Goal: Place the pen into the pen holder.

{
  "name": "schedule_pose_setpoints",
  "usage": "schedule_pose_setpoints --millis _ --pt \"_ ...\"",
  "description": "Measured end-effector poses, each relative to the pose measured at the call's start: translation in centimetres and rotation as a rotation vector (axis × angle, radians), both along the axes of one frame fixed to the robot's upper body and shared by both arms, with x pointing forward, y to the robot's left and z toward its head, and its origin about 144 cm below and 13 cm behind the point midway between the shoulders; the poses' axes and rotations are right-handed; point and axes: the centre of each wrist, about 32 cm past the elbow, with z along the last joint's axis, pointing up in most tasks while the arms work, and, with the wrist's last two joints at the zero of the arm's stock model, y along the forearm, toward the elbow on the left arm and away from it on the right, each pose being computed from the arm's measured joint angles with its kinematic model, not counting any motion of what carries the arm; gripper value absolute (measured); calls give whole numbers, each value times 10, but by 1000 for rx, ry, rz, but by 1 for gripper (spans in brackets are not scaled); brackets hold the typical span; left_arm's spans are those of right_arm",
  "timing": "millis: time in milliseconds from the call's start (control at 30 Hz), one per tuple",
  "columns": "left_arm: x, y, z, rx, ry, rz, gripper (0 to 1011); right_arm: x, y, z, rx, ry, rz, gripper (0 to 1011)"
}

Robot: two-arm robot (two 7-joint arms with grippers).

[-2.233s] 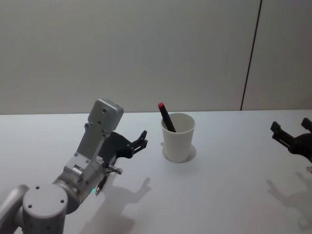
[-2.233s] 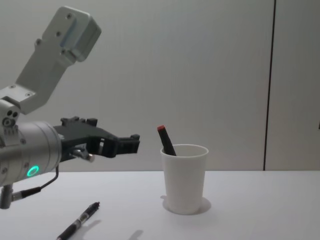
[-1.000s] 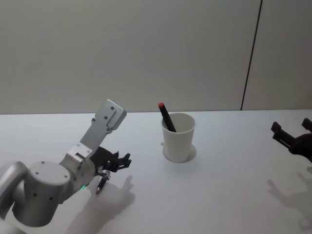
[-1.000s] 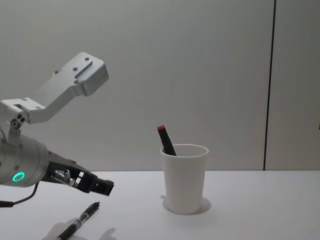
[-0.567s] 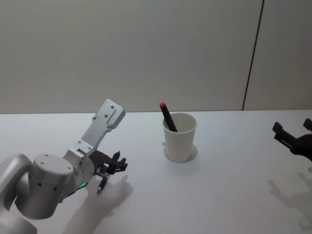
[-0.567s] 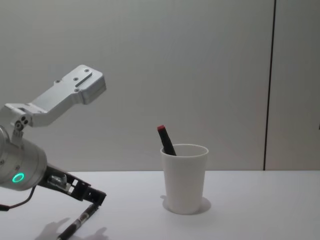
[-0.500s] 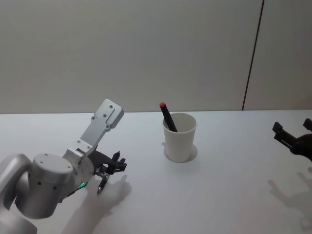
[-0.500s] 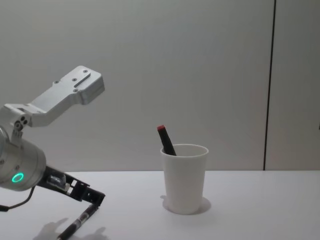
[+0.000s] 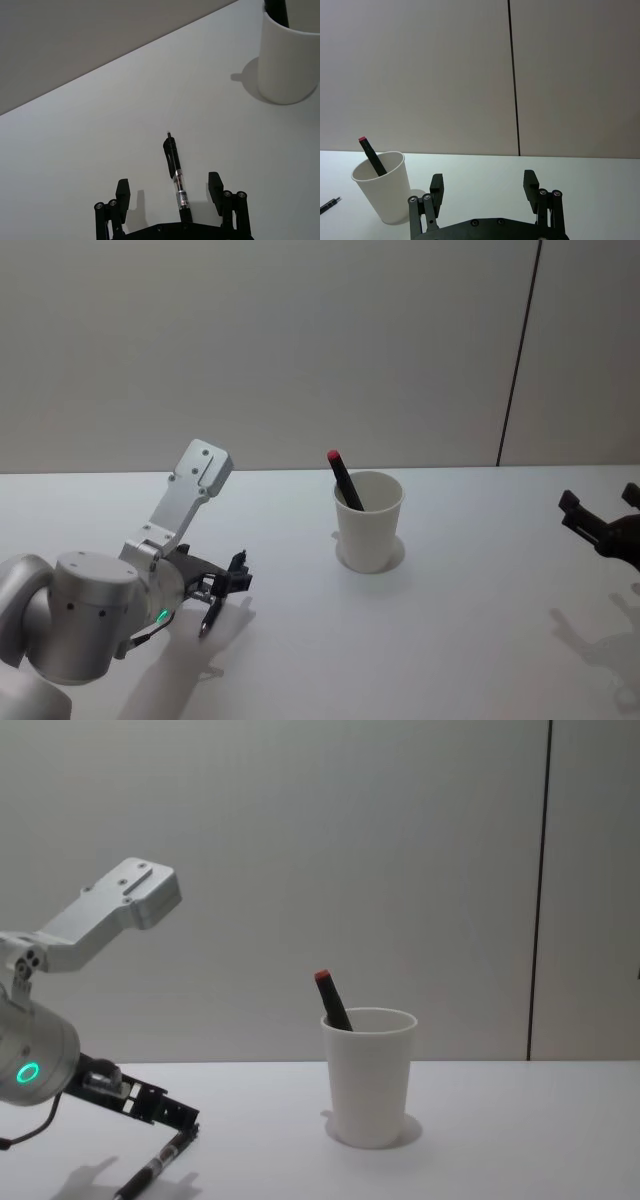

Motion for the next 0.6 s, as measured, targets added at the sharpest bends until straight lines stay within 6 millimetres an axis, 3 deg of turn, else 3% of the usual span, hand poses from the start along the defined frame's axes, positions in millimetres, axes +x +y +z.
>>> schedule_pose_setpoints --millis 600 --pt "0 6 -4 -26 68 0 1003 0 0 0 0 0 0 1002"
